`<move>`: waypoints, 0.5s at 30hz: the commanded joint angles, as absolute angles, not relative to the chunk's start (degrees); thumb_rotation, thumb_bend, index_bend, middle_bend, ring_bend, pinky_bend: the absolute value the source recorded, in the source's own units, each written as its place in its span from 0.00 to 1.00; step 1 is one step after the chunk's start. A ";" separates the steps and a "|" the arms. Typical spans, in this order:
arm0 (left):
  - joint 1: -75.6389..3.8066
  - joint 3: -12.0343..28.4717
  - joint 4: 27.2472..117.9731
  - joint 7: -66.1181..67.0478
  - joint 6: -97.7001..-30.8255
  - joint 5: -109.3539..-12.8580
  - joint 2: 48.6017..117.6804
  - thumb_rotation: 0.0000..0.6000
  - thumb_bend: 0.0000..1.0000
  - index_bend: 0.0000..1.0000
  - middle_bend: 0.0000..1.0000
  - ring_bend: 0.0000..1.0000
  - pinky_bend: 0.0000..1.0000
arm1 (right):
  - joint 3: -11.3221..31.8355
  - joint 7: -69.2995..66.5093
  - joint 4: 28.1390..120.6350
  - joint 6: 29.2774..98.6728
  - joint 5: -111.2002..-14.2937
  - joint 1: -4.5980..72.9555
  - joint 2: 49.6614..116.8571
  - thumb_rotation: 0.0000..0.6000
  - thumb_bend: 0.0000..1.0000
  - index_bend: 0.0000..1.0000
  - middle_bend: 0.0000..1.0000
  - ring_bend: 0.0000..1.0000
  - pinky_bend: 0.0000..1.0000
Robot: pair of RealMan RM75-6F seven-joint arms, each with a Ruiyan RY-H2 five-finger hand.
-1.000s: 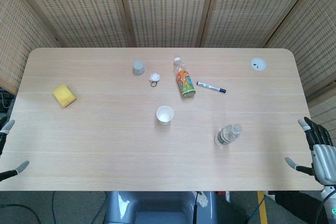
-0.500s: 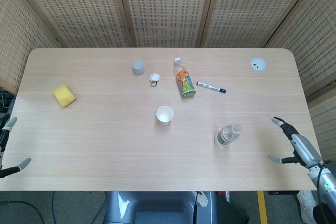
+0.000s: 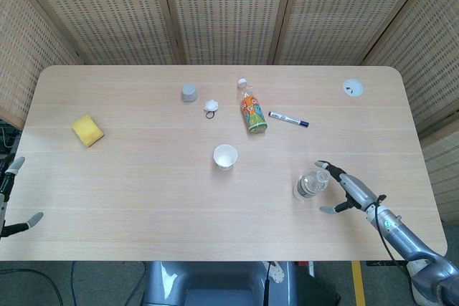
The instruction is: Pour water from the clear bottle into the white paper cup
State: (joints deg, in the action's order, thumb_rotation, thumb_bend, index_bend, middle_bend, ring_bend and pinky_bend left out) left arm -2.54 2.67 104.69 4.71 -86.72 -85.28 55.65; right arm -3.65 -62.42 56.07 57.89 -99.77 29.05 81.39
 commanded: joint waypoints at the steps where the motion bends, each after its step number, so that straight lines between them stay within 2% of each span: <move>1: -2.76 2.58 104.58 4.64 -86.31 -85.21 55.64 1.00 0.02 0.00 0.00 0.00 0.00 | -3.05 -62.63 55.02 57.59 -98.45 29.95 83.44 1.00 0.00 0.00 0.00 0.00 0.00; 15: -3.21 2.93 104.02 3.42 -85.48 -83.84 55.39 1.00 0.02 0.00 0.00 0.00 0.00 | -3.09 -67.69 53.81 58.04 -95.91 32.49 88.45 1.00 0.00 0.00 0.00 0.00 0.00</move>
State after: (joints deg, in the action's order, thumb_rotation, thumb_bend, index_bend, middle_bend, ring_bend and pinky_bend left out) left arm -3.21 2.93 104.03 3.42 -85.47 -83.84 55.39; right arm -3.12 -67.46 53.65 57.95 -96.10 32.34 88.23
